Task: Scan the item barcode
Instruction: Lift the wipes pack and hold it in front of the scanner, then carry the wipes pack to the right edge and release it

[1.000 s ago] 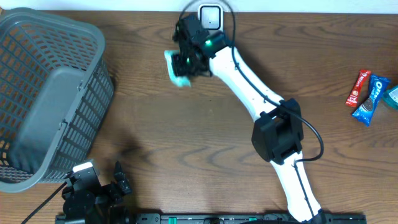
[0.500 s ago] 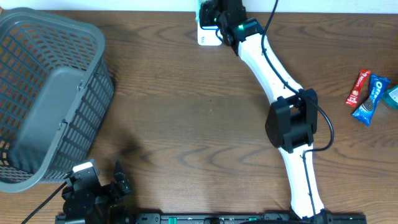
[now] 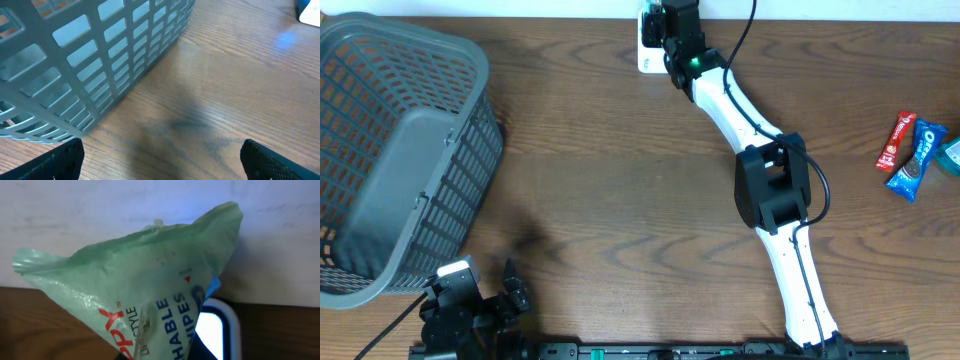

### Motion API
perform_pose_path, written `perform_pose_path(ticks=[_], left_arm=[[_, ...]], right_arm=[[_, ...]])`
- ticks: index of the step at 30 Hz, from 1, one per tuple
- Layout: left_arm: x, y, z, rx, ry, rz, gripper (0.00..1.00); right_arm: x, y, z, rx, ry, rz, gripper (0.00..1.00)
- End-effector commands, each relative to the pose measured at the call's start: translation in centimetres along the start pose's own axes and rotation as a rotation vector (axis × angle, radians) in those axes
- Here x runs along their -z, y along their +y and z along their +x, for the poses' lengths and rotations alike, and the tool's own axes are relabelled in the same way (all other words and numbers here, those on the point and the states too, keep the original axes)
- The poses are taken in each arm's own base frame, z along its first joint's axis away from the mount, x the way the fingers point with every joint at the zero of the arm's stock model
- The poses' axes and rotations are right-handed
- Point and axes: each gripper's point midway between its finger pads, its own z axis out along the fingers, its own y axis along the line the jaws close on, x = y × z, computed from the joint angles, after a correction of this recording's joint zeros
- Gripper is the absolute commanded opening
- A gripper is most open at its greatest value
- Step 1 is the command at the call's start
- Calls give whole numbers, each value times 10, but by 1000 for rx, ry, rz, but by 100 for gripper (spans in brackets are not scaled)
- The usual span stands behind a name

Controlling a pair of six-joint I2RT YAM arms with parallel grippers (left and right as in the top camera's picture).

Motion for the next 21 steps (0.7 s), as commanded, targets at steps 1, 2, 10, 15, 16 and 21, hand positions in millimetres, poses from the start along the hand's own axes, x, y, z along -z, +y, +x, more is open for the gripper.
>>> perform_pose_path(ticks=[1, 2, 10, 15, 16, 21], left_arm=[[-1, 0, 1, 3, 3, 1, 100], [-1, 0, 1, 3, 3, 1, 100], [-1, 0, 1, 3, 3, 1, 100], [-1, 0, 1, 3, 3, 1, 100], [-1, 0, 1, 3, 3, 1, 100], [-1, 0, 1, 3, 3, 1, 100]], right_arm=[[9, -8, -27, 44, -29, 52, 1], [10, -9, -28, 45, -17, 58, 1], [74, -32, -55, 64, 205, 168, 1], [160, -105, -58, 30, 384, 487, 1], [177, -123, -56, 35, 423, 553, 1], [242, -212, -41, -7, 578, 839, 1]])
